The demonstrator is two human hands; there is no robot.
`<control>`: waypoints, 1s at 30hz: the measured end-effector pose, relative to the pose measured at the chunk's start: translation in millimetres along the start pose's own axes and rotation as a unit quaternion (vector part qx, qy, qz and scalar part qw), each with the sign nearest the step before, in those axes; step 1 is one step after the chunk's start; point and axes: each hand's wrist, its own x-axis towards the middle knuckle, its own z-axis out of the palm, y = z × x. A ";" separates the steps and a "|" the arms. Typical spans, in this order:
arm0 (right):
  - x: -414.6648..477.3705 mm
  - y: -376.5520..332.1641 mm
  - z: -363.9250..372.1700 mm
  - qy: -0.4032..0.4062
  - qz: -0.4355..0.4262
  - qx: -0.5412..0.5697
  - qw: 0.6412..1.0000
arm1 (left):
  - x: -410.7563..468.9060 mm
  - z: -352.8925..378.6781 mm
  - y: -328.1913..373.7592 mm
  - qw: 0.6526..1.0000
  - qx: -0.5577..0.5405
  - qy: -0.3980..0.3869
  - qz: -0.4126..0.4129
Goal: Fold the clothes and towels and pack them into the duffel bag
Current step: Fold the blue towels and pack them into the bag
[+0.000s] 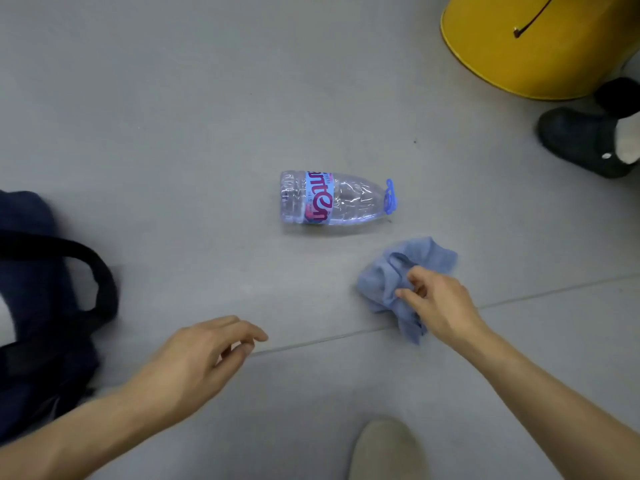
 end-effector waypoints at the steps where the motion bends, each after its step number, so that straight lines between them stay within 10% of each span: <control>1: -11.0 -19.5 1.1 -0.010 -0.023 0.026 0.999 | -1.2 -7.4 5.1 1.000 -0.007 -0.002 -0.001; 8: -79.3 -172.3 -32.5 -0.038 -0.247 0.074 0.965 | -21.0 -89.5 63.6 0.996 -0.082 0.013 -0.038; 15: -123.6 -272.3 -92.1 -0.148 -0.235 0.227 0.934 | -68.4 -188.1 99.4 0.991 -0.116 0.002 -0.061; 24: -165.7 -346.6 -138.9 -0.235 -0.273 0.265 0.894 | -131.7 -234.1 114.2 0.966 -0.085 0.226 -0.092; 30: -179.9 -340.4 -120.0 -0.257 -0.241 0.285 0.891 | -150.0 -249.0 103.4 0.975 -0.079 0.196 -0.075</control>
